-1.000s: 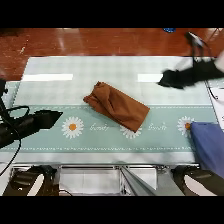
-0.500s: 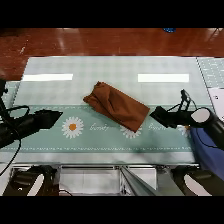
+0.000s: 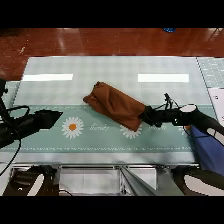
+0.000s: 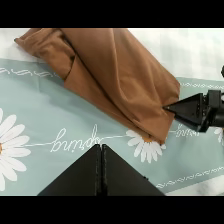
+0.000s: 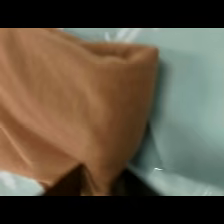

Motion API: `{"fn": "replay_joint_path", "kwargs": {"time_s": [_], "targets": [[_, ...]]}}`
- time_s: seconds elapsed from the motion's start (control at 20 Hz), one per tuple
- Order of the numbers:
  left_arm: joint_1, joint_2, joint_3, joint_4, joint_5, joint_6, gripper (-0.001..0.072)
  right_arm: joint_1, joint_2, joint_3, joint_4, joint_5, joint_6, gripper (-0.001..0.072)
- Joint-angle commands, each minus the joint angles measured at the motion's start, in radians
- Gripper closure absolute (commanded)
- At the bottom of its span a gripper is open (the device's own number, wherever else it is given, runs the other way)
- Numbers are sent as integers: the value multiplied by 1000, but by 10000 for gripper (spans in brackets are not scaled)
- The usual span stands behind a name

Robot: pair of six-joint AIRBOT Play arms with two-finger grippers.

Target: Fold the shirts.

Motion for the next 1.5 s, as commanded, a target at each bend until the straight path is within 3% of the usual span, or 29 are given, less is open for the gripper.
{"fn": "replay_joint_path", "kwargs": {"time_s": [0.0,0.1,0.3,0.5,0.8,1.15,1.45], "targets": [[1,-1,-1,0,1,0,689,66,-87,149,65,46,-119,689],[1,-1,-1,0,1,0,689,122,-119,288,13,69,-129,690],[1,-1,-1,0,0,0,689,207,-123,624,-232,96,44,690],[1,-1,-1,0,-2,0,689,200,-122,991,-472,221,196,690],[1,-1,-1,0,-2,0,689,42,-117,1365,-549,424,286,691],[1,-1,-1,0,1,0,689,-342,-17,1414,-518,655,356,690],[1,-1,0,-13,9,0,689,-642,49,1414,-585,978,411,690]]}}
